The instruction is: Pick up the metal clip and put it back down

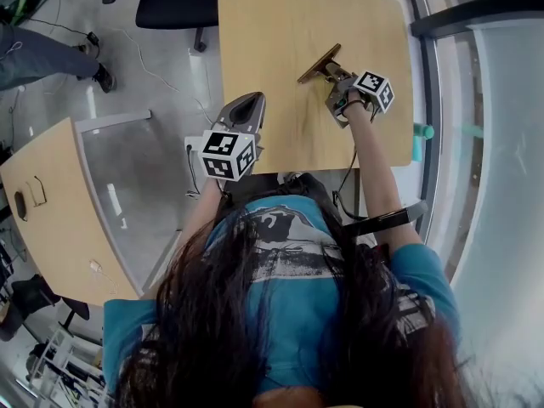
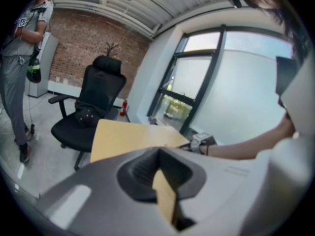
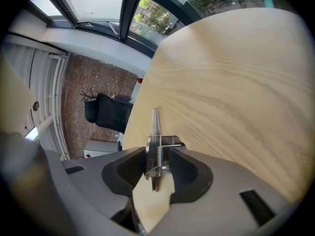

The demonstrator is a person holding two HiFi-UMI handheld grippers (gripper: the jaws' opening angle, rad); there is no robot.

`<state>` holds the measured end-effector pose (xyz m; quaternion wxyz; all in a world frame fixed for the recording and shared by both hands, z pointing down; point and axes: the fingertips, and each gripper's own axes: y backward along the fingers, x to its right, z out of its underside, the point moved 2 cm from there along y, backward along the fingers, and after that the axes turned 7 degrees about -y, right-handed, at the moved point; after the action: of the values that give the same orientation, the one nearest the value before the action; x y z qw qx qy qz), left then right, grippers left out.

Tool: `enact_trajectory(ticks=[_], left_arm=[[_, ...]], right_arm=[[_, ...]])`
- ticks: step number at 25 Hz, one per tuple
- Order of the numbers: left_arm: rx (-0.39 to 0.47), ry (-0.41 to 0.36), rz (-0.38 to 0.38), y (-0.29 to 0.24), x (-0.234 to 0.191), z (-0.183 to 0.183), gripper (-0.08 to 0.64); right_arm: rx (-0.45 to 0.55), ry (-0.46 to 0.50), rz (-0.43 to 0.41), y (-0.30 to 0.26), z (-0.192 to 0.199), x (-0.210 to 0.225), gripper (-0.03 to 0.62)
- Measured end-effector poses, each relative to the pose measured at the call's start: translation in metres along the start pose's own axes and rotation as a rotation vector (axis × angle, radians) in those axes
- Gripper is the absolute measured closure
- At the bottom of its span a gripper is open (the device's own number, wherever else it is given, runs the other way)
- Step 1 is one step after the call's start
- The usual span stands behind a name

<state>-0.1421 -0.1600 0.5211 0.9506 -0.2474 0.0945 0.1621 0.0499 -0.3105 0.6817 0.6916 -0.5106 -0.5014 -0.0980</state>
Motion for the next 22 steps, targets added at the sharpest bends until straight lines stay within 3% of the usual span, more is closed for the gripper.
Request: enact_trajectory(ticks=[5, 6, 11, 22], left_arm=[[-0.003, 0.002, -0.009, 0.003, -0.003, 0.001, 0.557], [-0.003, 0.002, -0.009, 0.004, -0.003, 0.001, 0.557], [-0.004, -0.002, -0.005, 0.007, -0.001, 0.003, 0.557], [0.014, -0.018, 0.011, 0.008, 0.009, -0.001, 0.557]], right_arm=[[0.008, -0.009, 0.007, -0.002, -0.001, -0.002, 0.458], [0.009, -0.009, 0.006, -0.003, -0.001, -0.004, 0.490], [-0.013, 0.011, 0.014, 0.001, 0.006, -0.005, 0.500], [-0.011, -0.032, -0.187, 0.053, 0.032, -0.042, 0.501]])
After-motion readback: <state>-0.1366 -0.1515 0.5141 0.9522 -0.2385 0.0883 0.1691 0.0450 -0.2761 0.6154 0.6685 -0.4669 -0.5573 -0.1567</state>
